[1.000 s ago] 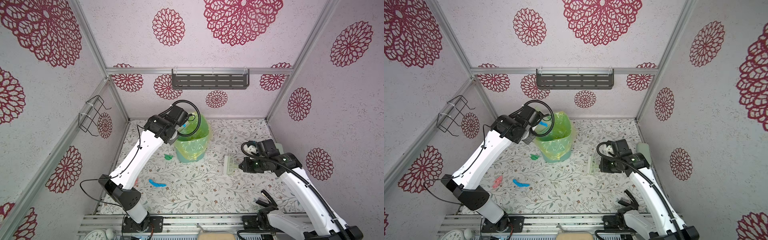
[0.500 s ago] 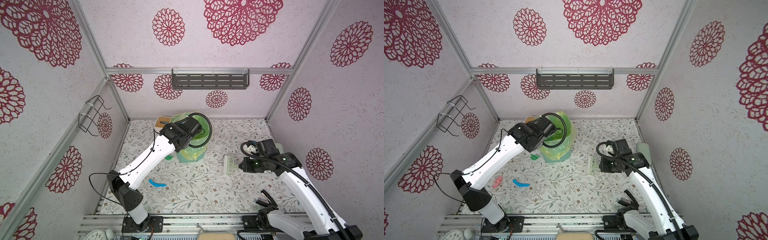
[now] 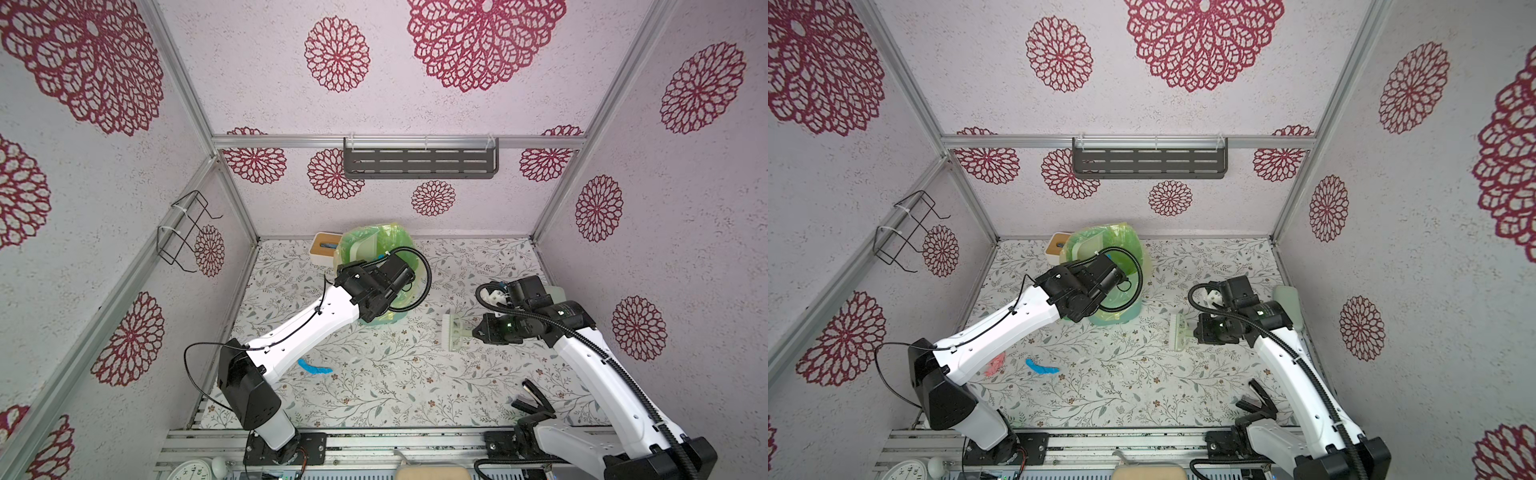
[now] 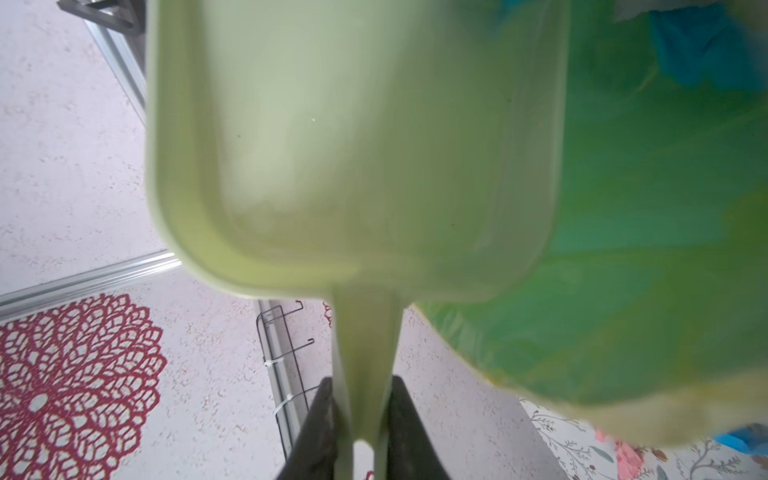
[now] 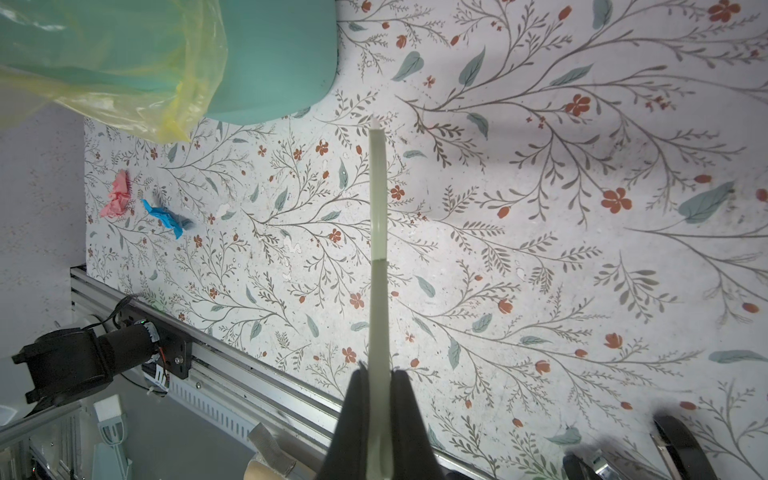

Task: Sweep away the paper scraps from the table
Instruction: 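Tip the dustpan over the bin with the left gripper to drop the blue scrap, then lower the empty dustpan toward the small blue scrap with left while right moves brush forward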

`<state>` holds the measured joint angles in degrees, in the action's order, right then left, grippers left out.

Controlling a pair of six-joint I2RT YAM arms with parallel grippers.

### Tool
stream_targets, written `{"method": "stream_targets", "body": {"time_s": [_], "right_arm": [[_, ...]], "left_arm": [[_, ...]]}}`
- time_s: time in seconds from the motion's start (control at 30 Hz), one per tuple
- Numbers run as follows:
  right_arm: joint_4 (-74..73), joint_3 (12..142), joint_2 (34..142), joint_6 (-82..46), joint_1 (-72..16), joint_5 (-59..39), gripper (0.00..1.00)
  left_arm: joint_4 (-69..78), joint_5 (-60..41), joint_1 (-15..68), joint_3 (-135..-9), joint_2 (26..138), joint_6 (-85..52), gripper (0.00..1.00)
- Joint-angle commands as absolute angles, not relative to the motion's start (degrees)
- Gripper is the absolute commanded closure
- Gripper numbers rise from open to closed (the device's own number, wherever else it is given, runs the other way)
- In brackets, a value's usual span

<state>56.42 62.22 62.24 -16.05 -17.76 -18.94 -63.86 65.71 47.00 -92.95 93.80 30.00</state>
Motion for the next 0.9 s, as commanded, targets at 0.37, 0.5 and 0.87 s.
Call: {"method": "stream_targets", "body": {"time_s": [0.37,0.5,0.87], "right_arm": [[53.73,59.68,59.97,-17.43,-17.57,-21.64,1.00],[51.53,57.22,58.76,-19.94,-18.28,-22.74,1.00],[36.83,51.78,57.10,-33.16,-35.14,-20.93,1.00]], "left_arm": [[-60.60,66.68,46.82,-97.25,90.61,29.55,0.92],[-63.77,64.06,46.81,-100.82,90.66,24.51,0.92],[-66.94,50.84,46.76,-102.71,85.47,10.45,0.92]]}}
